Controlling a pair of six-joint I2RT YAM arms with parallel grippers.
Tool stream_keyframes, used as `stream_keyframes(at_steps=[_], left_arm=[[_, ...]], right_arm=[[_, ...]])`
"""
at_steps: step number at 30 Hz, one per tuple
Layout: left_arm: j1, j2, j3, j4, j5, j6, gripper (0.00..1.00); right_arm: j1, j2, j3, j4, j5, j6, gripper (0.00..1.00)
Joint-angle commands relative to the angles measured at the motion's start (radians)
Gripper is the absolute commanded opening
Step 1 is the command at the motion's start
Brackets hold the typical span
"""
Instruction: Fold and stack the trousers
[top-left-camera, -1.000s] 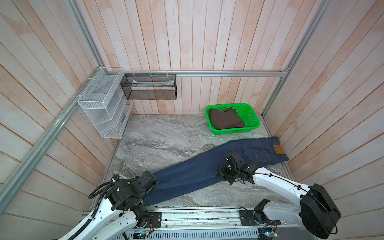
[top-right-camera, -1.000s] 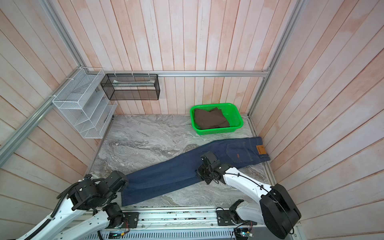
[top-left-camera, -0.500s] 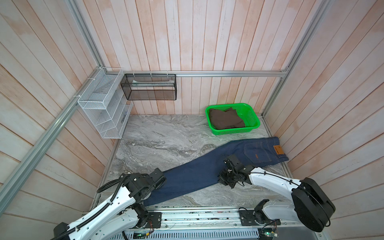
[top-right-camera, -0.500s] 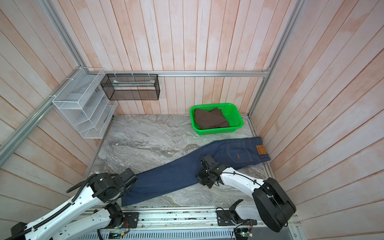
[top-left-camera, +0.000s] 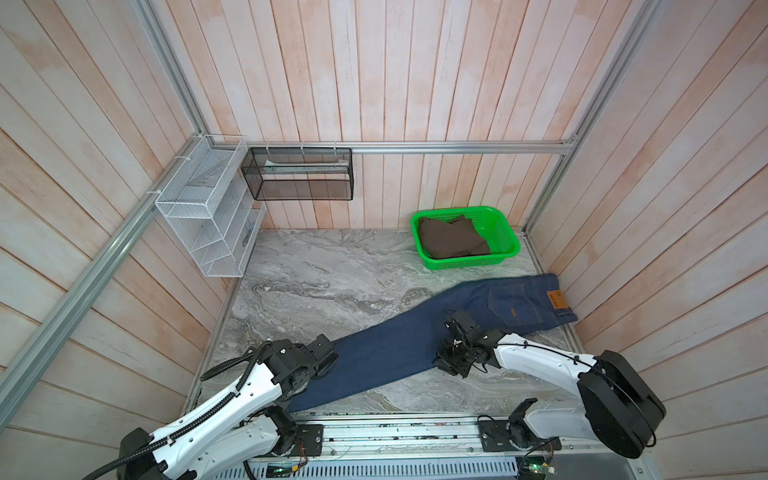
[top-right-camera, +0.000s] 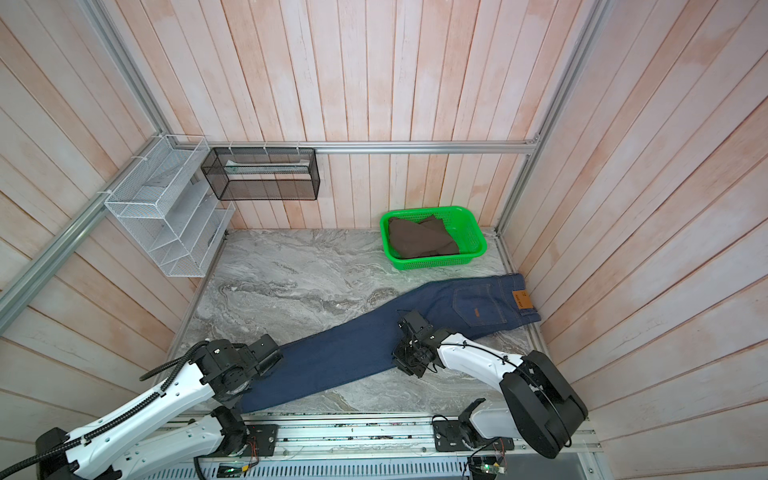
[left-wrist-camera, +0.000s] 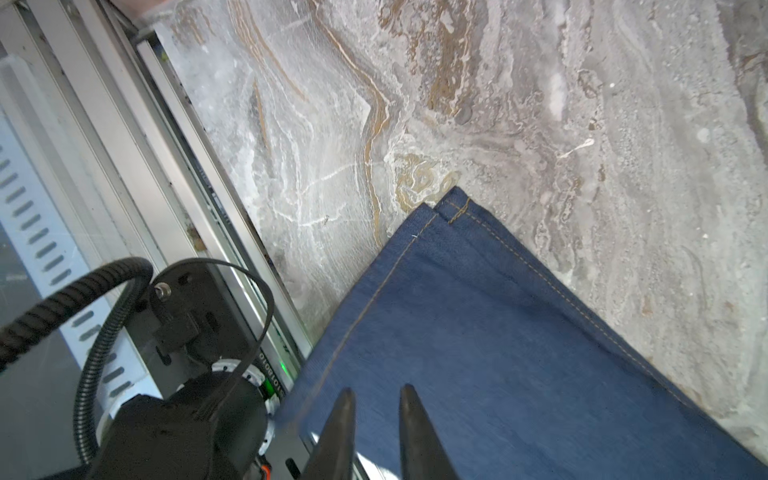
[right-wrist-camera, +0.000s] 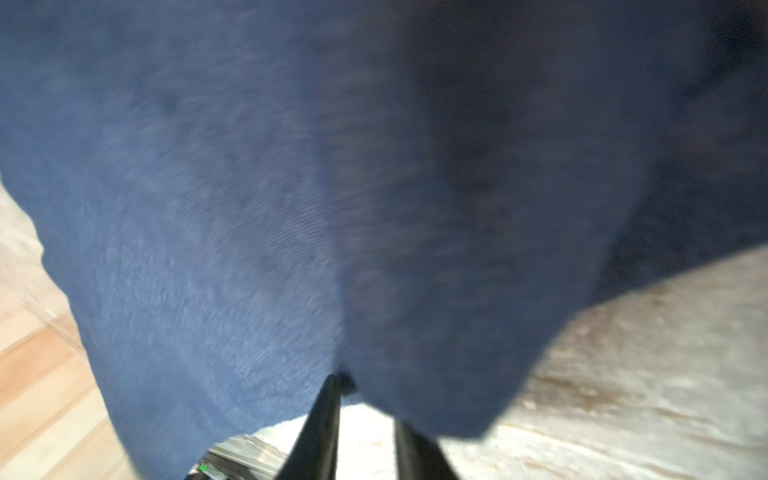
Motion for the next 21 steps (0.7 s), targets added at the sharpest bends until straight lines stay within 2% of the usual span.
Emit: stream_keyframes(at_steps=[1,2,4,9,13,18,21], left_arm=[[0.006,0.007,0.035,-0.035,0.026,0.009,0.30],[0.006,0.010,0.040,-0.034,0.032,0.013,0.32],[0.004,0.015,0.065,-0.035,0.040,0.027,0.38],[0.005,0.081,0.183,-0.009,0.007,0.112,0.41],[0.006,0.175,0.202,0.164,0.051,0.252,0.40],[0.000,0.250,0.093,0.436,0.202,0.326,0.32],[-0.011,0.281,0.022,0.531,0.251,0.319,0.32]], right_arm=[[0.007,-0.012,0.050,-0.079,0.019,-0.050,0.40],[0.007,-0.018,0.060,-0.095,0.023,-0.060,0.45],[0.006,-0.035,0.088,-0.125,0.031,-0.087,0.48],[0.001,-0.080,0.168,-0.189,0.066,-0.158,0.52],[-0.034,-0.083,0.256,-0.220,0.144,-0.241,0.51],[-0.180,-0.052,0.261,-0.163,0.220,-0.325,0.49],[-0.292,-0.019,0.226,-0.093,0.208,-0.363,0.47]])
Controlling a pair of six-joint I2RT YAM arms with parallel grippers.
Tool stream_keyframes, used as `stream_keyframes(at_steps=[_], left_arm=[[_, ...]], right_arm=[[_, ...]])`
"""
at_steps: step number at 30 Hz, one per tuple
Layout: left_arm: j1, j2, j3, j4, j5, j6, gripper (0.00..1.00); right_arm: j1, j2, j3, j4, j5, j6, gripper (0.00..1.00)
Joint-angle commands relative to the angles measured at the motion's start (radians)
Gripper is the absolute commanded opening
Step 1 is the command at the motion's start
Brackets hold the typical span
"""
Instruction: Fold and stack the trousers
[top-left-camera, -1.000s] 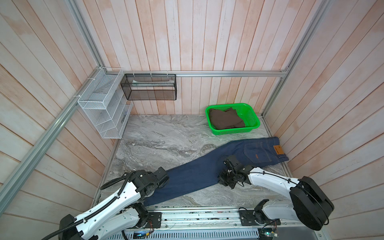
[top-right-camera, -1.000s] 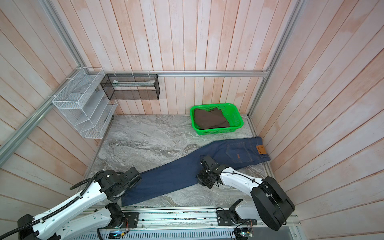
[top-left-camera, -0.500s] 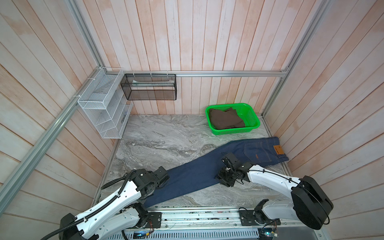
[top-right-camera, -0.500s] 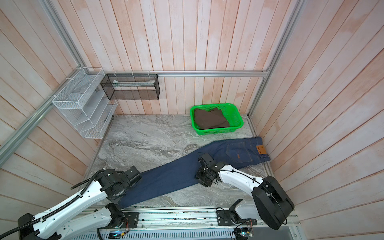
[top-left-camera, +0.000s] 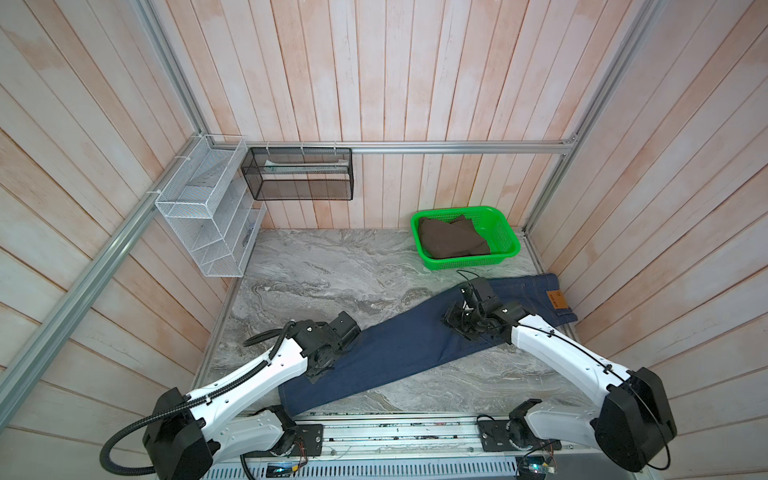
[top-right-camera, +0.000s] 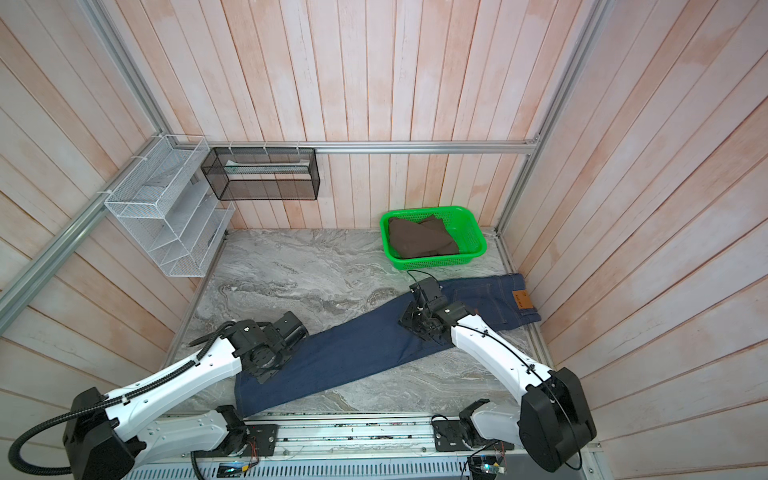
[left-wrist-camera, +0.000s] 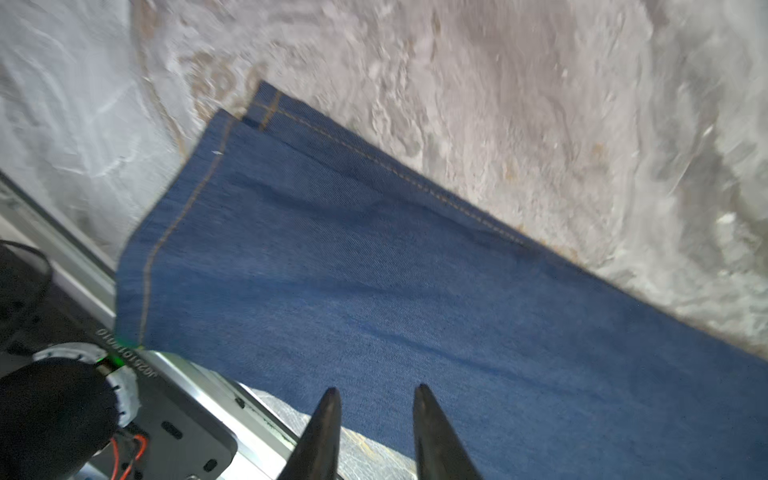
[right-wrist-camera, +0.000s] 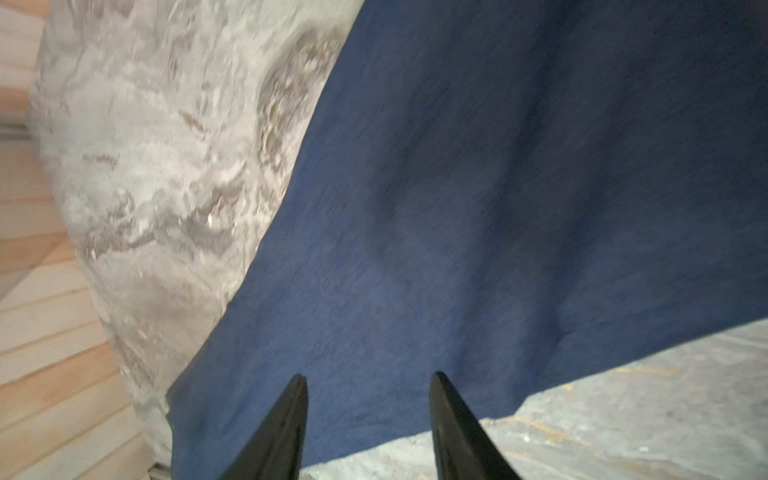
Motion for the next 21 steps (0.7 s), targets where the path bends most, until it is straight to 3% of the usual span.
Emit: stream_keyframes(at_steps=[1,8,14,21], left_arm=[[-0.006,0.023,-0.071,0.166,0.086,0.037,0.32],[0.042,0.082,-0.171,0.204,0.075,0.055,0.30],[0.174,0.133,-0.200,0.211,0.031,0.153,0.29],[0.301,0.228,-0.188,0.252,-0.017,0.276,0.28]], right_arm=[[-0.096,0.050,-0.040,0.057,0.050,-0.083,0.46],[-0.273,0.200,-0.027,0.132,0.044,-0.161,0.45],[-0.371,0.279,0.006,0.137,0.063,-0.206,0.46],[-0.441,0.305,0.072,0.080,0.083,-0.267,0.55]])
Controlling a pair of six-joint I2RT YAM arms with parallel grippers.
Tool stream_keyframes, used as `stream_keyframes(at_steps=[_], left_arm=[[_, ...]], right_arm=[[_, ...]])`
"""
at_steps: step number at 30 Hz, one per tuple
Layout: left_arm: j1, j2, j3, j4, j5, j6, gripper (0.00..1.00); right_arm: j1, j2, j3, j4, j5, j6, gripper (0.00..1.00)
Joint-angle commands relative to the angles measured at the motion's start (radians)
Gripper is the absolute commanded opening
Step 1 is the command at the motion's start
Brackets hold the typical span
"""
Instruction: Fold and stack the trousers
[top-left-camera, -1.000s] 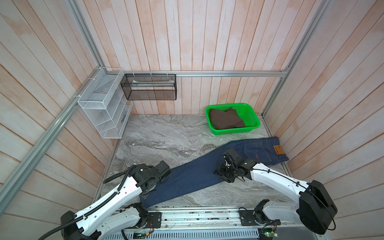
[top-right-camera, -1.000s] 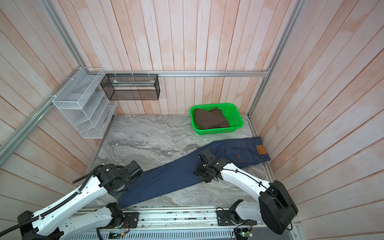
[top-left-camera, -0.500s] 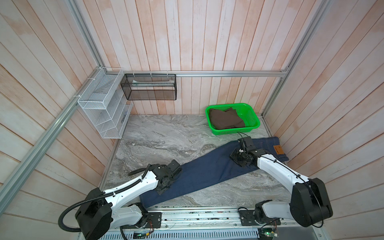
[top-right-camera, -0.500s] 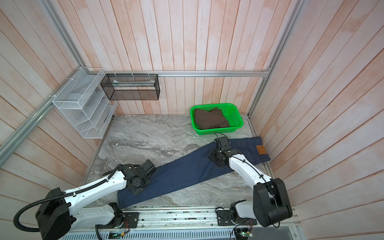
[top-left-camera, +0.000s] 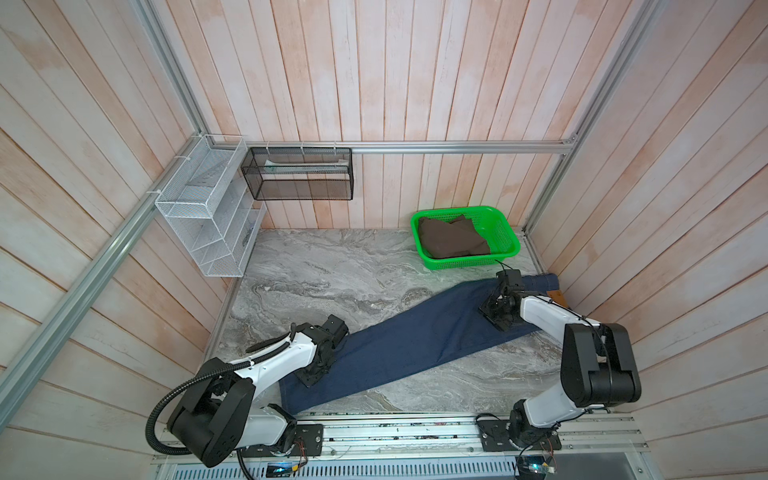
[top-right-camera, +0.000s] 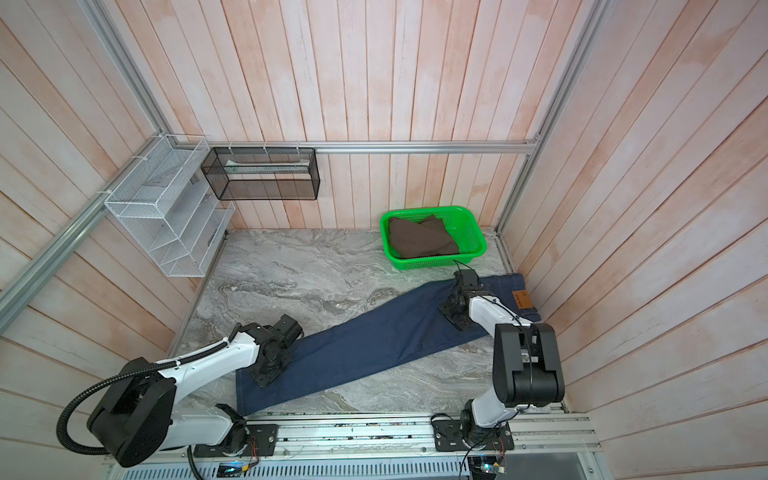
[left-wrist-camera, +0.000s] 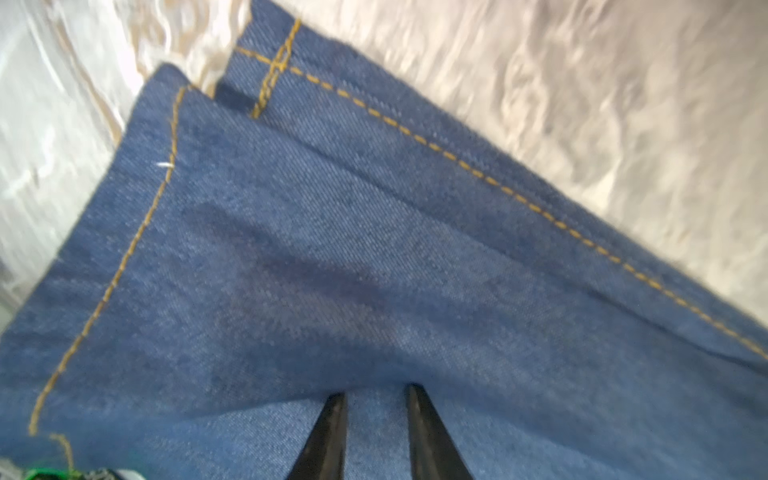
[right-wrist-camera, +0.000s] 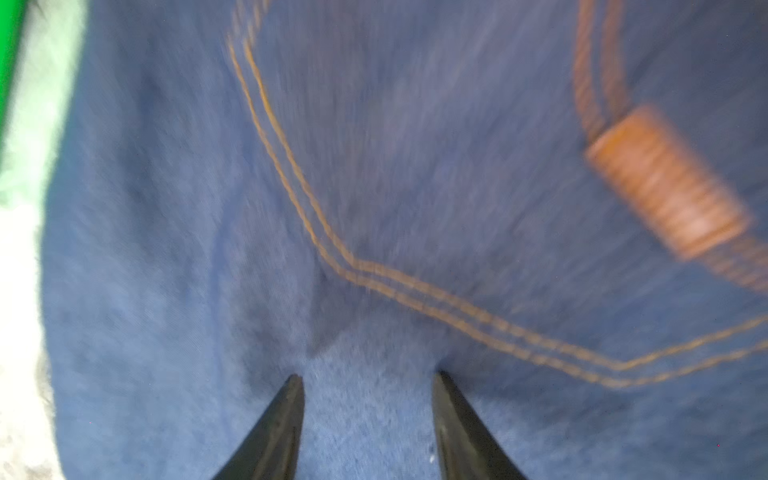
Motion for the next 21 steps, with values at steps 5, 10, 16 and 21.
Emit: stream_keyframes(at_steps=[5,10,16,21], left_arm=[[0.117,0.107,-0.017,0.078,-0.078,0.145,0.26],[0.197,0.142,0.022,0.100,-0.110,0.229,0.25],[0.348,0.176,0.102,0.153,-0.125,0.397,0.22],[0.433,0.239,0.150,0.190,-0.108,0.494,0.20]], right_arm=[[-0.051,0.002,0.074,-0.073,0.026,-0.072,0.58],[-0.075,0.016,0.081,-0.073,0.026,-0.088,0.58],[-0.100,0.089,0.080,-0.073,-0.001,-0.115,0.53],[-0.175,0.132,0.060,-0.069,0.043,-0.133,0.51]])
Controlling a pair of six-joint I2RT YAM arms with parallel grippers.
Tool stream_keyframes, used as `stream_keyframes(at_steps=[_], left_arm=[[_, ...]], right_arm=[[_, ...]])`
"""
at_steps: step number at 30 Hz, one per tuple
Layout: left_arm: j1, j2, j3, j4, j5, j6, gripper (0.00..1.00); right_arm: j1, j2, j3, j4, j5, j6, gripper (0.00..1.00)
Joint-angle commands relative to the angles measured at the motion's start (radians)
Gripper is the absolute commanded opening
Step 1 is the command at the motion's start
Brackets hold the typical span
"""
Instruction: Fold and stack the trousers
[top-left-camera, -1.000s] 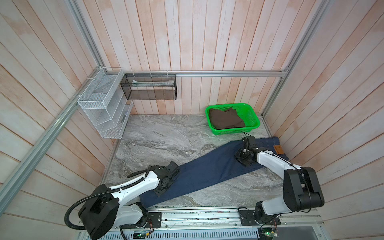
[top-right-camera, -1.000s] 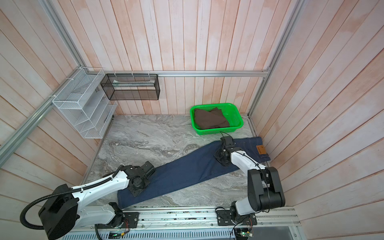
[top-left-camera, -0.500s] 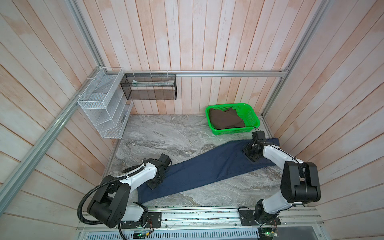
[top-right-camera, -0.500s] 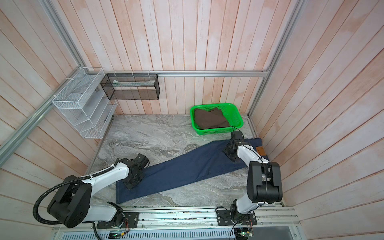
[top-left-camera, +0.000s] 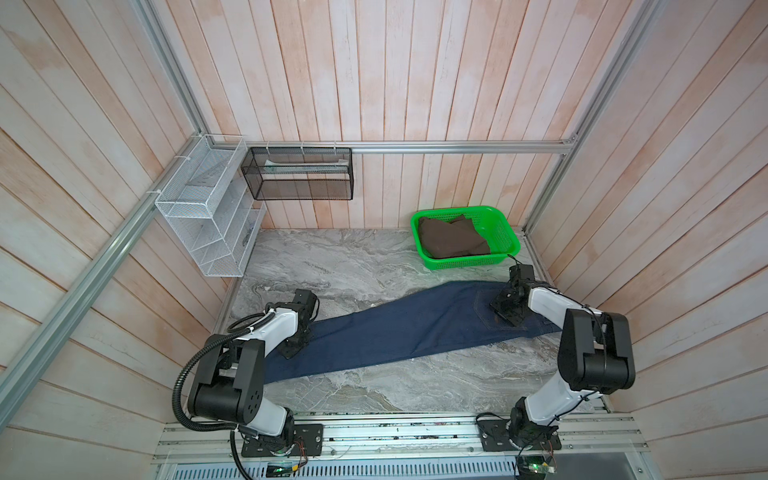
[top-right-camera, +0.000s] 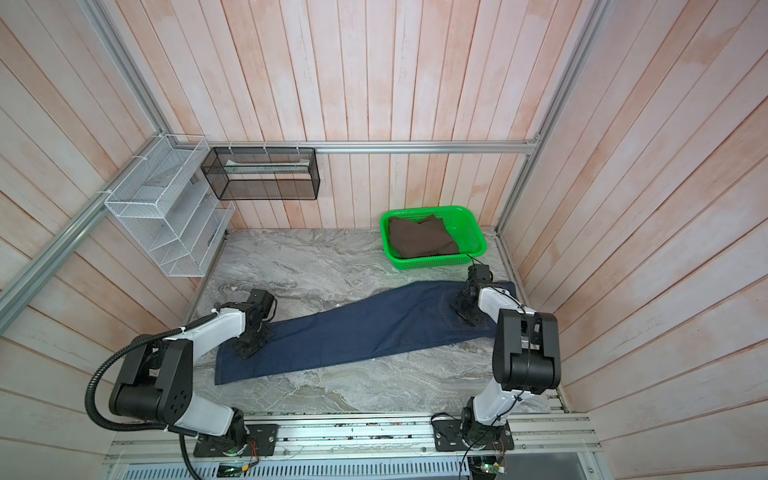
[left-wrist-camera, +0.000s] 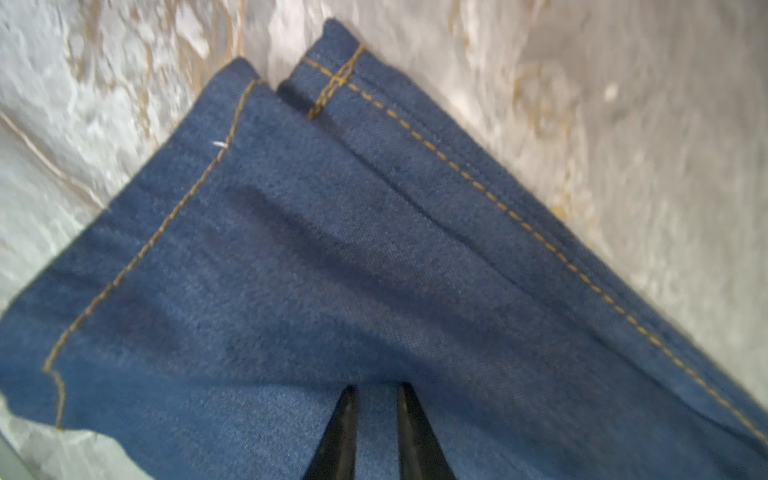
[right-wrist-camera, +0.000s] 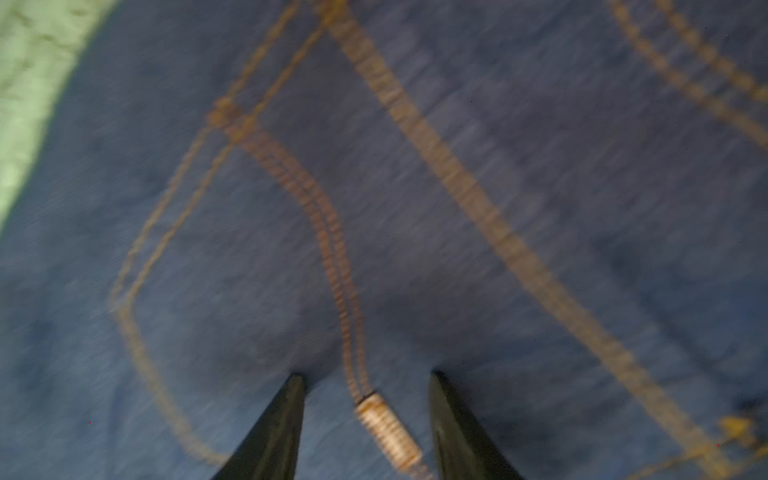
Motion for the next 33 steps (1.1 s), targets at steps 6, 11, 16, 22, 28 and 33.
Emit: stream_keyframes(at_steps=[6,11,16,22,28,33], left_arm=[[0.066,0.143,0.043,0.065,-0.007,0.149,0.17],[0.109,0.158,0.046,0.085,-0.004,0.186,0.16],[0.169,0.154,0.075,0.095,-0.007,0.256,0.16],[0.194,0.181,0.159,0.113,0.032,0.324,0.18],[0.192,0.075,0.187,0.101,0.104,0.354,0.23],[0.194,-0.146,0.194,0.043,0.138,0.363,0.37]], right_arm=[[-0.122,0.032,-0.034,-0.022,0.088,-0.051,0.51],[-0.149,0.023,-0.032,-0.028,0.094,-0.058,0.51],[-0.170,0.014,-0.038,-0.030,0.092,-0.056,0.51],[-0.164,-0.020,-0.068,-0.042,0.058,-0.054,0.52],[-0.124,-0.121,-0.066,-0.076,0.011,-0.050,0.52],[0.007,-0.170,-0.012,-0.100,-0.021,-0.027,0.52]])
